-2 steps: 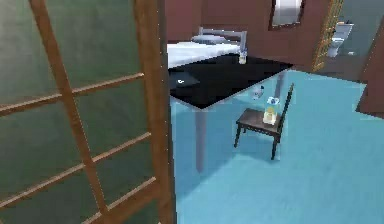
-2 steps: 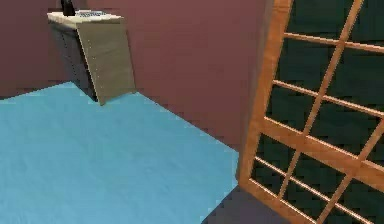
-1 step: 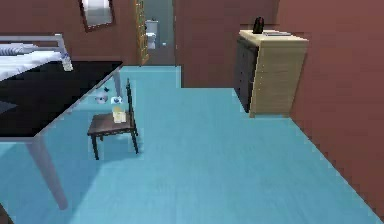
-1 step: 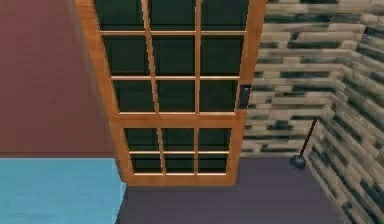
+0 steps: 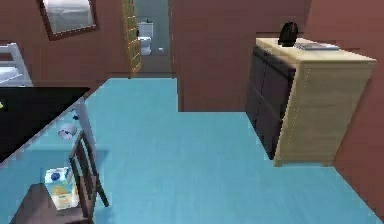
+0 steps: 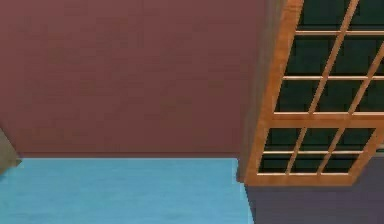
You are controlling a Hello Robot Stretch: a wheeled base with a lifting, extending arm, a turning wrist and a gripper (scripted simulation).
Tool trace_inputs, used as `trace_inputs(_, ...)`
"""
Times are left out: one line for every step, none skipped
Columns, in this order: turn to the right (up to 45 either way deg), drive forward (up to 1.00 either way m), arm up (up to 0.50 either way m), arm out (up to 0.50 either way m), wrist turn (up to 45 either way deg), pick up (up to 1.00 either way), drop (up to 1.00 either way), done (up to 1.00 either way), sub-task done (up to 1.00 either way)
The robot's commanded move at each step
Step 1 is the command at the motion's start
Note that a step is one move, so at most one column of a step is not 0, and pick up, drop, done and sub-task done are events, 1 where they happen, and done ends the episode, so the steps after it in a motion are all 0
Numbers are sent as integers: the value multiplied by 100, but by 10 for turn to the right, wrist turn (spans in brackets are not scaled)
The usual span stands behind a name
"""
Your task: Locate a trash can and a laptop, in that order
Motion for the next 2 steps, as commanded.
trace_inputs(0, 100, 0, 0, 0, 0, 0, 0, 0)
trace_inputs(-30, 0, 0, 0, 0, 0, 0, 0, 0)
